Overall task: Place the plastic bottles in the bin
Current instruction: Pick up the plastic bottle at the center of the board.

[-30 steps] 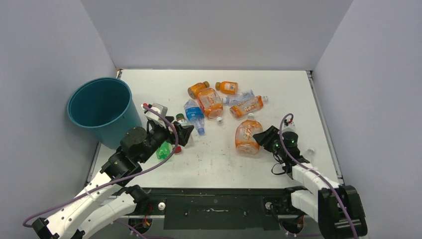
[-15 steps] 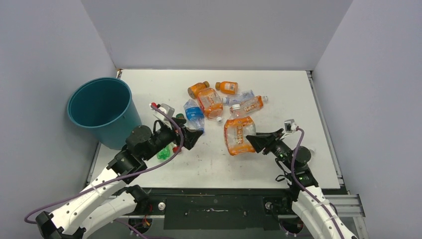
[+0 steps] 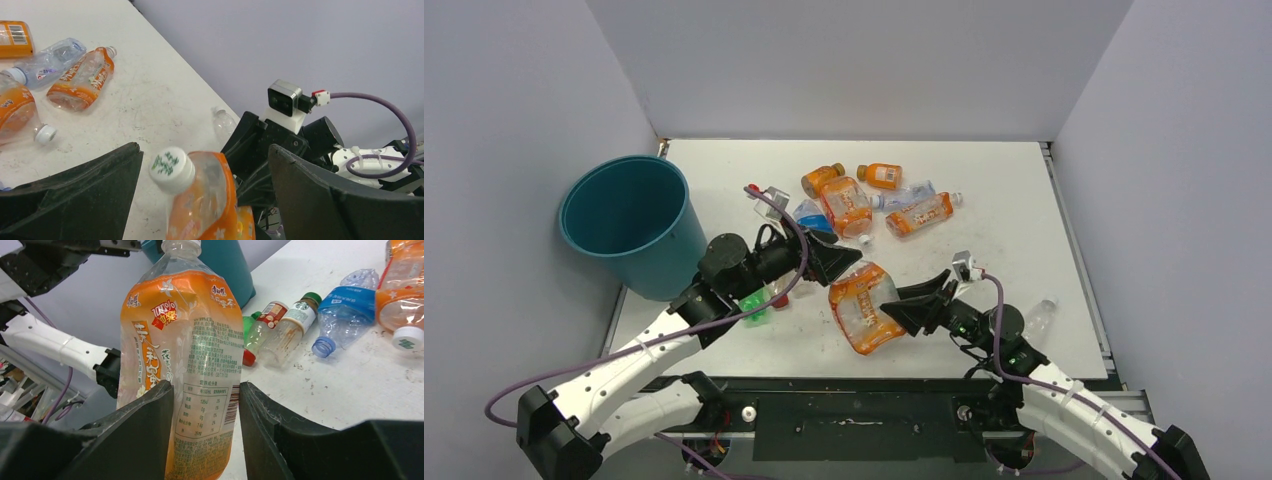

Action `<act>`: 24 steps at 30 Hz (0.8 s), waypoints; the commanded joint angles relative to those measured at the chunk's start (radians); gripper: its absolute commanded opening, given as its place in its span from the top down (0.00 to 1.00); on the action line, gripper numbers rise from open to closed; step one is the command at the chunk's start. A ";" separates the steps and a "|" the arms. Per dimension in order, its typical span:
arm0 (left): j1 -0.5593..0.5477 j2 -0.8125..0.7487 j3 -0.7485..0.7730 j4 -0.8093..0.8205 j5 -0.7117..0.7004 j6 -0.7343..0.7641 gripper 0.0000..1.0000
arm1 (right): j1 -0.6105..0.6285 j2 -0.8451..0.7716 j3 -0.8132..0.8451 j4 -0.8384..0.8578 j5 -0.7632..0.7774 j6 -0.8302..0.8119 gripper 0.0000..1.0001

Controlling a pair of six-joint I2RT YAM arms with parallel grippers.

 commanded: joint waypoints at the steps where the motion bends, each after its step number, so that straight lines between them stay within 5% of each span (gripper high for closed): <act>1: 0.000 0.039 0.084 0.004 -0.017 -0.037 0.03 | 0.090 0.026 0.021 0.113 0.141 -0.080 0.76; 14: 0.015 0.049 0.071 -0.065 0.021 -0.094 0.08 | 0.160 -0.028 -0.001 0.126 0.314 -0.115 0.78; 20: 0.026 0.073 0.066 -0.032 0.074 -0.114 0.27 | 0.163 -0.016 0.006 0.119 0.306 -0.122 0.79; 24: 0.027 0.097 0.090 -0.028 0.085 -0.119 0.27 | 0.173 -0.014 0.004 0.117 0.304 -0.123 0.79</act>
